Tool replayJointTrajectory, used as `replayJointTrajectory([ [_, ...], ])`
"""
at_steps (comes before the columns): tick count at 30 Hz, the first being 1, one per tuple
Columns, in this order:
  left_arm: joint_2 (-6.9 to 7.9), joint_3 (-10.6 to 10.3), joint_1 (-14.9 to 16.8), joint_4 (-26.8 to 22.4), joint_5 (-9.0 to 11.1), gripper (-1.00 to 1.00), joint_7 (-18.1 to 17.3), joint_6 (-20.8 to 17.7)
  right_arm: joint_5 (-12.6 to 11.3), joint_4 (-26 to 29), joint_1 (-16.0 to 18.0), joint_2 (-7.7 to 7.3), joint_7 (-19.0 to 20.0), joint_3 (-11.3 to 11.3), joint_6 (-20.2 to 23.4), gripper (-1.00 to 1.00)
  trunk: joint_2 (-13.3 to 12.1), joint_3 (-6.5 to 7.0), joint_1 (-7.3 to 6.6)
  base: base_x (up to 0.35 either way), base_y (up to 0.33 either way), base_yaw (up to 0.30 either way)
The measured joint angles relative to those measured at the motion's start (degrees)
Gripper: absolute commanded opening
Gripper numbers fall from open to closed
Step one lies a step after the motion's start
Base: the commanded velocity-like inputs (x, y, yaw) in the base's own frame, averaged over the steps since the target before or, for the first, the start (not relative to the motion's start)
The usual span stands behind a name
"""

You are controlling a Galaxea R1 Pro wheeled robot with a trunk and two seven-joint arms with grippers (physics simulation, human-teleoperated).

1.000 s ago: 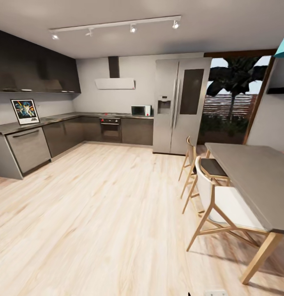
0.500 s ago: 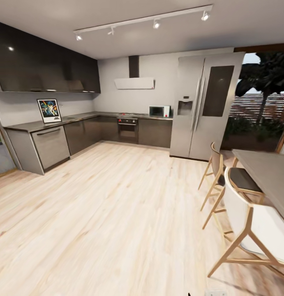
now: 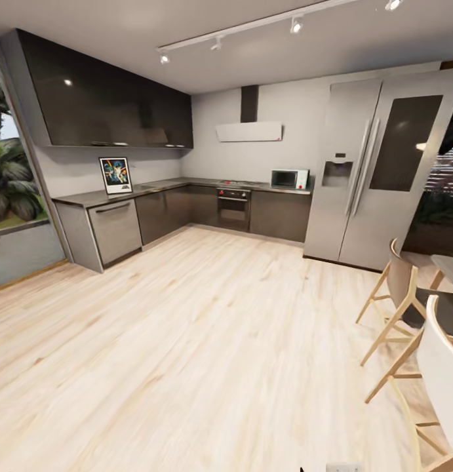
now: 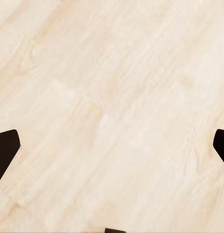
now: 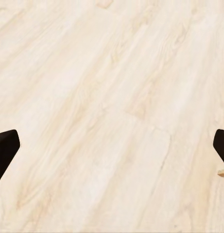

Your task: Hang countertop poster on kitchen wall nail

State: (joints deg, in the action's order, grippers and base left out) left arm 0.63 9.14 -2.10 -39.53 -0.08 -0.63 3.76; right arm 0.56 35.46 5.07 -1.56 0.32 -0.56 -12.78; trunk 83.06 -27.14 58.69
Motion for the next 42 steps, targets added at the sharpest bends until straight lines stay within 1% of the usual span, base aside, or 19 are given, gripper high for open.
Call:
replayJointTrajectory([
  [16, -0.03, -0.31, -0.01, 0.03, 0.08, 1.00, 0.00, 0.00, 0.00, -0.09, 0.00, -0.02, 0.00, -0.07, -0.14, 1.00, 0.00, -0.40, 0.00, 0.337, 0.000, 0.282],
  [26, -0.07, -0.09, -0.02, -0.05, 0.16, 1.00, 0.00, 0.00, 0.00, -0.08, 0.00, 0.06, 0.00, -0.07, -0.11, 1.00, 0.00, -0.66, 0.00, 0.337, 0.000, 0.265],
  [32, -0.01, 0.01, 0.00, 0.00, 0.10, 1.00, 0.00, 0.00, 0.00, -0.09, -0.02, 0.09, 0.17, -0.19, -0.06, 1.00, 0.00, -0.69, 0.00, 0.337, 0.000, 0.026],
  [42, 0.00, 0.02, -0.01, 0.00, 0.08, 1.00, 0.00, 0.00, 0.00, -0.09, -0.06, -0.33, 0.24, -0.18, -0.14, 1.00, 0.00, -0.69, 0.00, 0.337, 0.000, 0.001],
])
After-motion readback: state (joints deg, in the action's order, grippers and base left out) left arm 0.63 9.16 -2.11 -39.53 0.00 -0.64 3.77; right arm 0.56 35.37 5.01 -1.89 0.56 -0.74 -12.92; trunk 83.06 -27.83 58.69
